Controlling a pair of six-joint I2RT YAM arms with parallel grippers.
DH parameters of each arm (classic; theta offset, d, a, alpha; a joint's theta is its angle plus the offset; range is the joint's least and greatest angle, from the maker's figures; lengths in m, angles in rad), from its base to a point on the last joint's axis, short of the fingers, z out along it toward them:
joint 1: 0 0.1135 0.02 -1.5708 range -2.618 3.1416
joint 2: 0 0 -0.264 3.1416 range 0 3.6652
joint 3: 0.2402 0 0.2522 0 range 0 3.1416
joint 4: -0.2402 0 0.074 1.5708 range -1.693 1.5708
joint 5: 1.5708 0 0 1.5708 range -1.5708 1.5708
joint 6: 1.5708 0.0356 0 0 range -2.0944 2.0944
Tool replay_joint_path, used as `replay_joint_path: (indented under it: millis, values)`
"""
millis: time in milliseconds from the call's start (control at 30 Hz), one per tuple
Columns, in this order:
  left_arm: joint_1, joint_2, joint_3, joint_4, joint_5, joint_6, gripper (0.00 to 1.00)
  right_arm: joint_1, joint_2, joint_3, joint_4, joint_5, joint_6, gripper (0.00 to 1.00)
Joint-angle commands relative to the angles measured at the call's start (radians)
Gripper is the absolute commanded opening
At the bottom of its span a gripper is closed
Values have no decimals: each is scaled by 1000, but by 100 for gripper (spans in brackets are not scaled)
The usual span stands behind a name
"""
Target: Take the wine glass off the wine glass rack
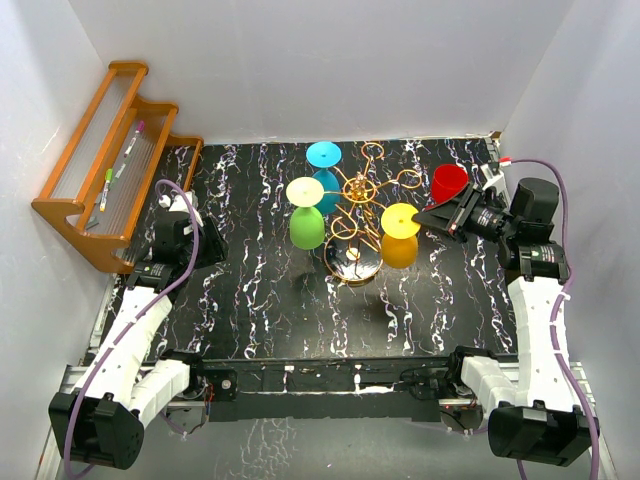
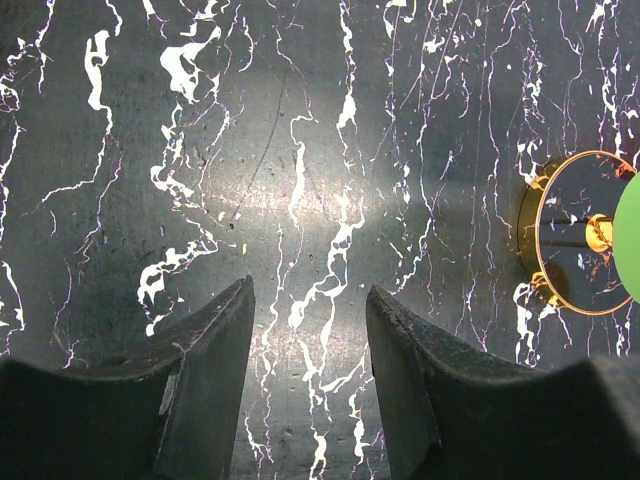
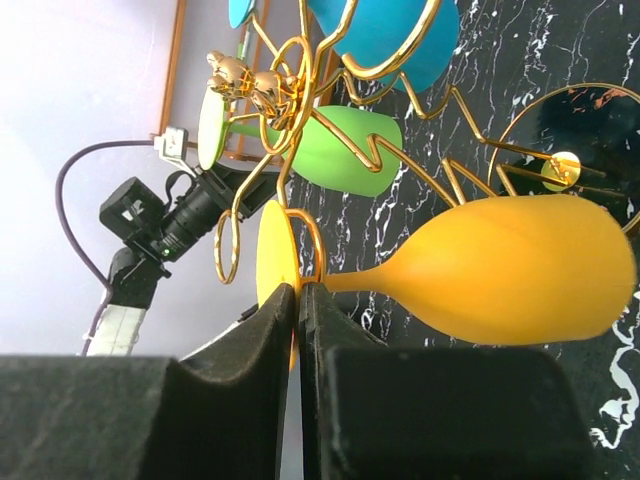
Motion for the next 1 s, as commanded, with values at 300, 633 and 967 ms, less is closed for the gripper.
replay_joint_path:
  millis: [300,633,967]
  values:
    - [1,-11,-5,4,2,1,47,4,-33,42,248,-14,233,8]
    - [1,-14,-5,4,3,1,47,6,23,42,331,-38,269,8]
    - [1,-6,-3,5,6,1,47,108,56,58,344,25,269,8]
